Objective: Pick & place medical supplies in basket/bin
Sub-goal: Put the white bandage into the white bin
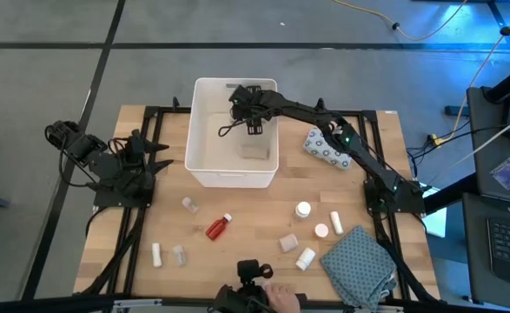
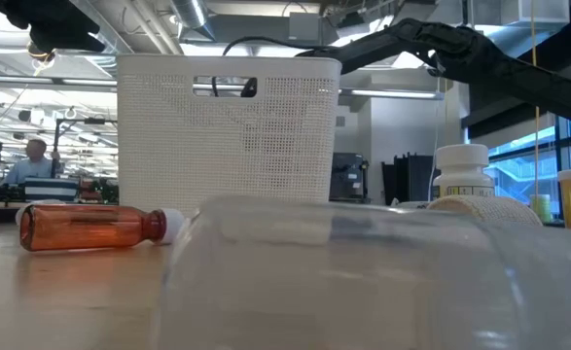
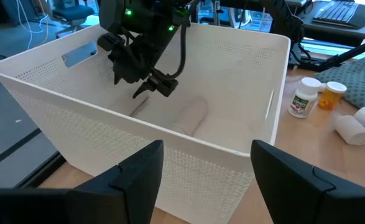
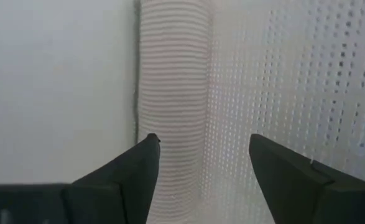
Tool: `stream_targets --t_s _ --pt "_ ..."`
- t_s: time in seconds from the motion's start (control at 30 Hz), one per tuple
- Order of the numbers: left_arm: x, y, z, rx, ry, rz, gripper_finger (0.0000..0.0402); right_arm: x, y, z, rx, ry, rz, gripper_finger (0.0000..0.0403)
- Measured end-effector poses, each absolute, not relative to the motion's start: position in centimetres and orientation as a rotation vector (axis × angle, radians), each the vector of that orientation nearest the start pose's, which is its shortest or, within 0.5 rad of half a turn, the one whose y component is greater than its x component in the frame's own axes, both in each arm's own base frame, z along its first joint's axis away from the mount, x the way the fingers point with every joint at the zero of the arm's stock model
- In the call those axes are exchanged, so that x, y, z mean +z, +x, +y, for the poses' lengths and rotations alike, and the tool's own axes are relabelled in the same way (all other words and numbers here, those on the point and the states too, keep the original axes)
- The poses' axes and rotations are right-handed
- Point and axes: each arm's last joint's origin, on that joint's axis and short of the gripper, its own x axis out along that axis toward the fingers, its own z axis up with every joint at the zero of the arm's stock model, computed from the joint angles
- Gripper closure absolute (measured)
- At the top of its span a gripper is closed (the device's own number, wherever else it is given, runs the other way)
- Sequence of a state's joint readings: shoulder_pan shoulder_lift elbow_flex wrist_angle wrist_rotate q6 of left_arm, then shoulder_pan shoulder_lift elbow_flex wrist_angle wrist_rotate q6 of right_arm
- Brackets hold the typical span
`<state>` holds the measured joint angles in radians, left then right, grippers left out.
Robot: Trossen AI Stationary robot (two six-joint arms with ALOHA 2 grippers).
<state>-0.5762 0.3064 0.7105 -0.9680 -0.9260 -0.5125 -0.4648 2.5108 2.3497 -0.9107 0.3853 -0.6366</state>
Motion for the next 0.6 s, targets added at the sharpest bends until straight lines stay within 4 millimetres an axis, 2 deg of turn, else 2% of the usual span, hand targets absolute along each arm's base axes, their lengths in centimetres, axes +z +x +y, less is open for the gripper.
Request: stream_targets --t_s 0.13,0.27,0.4,0.6 --pt "28.9 4.8 -0.3 0.432 -0.113 0.313 0.0167 20.3 47.0 -24.4 -0.396 -0.488 1.284 0.0155" --pt "28.9 4.8 -0.3 0.432 -0.112 0.312 0.0167 22.2 47.2 -23.1 -0.396 -0.507 1.238 0.0155" --pt "28.9 4.8 -0.3 0.432 -0.112 0.312 0.0167 24.7 47.5 -21.0 -0.384 -0.534 1.168 0.0155" --pt "28.9 4.8 -0.3 0.433 -0.114 0.309 0.0167 30.0 47.6 -16.7 -0.37 -0.565 1.005 0.0155"
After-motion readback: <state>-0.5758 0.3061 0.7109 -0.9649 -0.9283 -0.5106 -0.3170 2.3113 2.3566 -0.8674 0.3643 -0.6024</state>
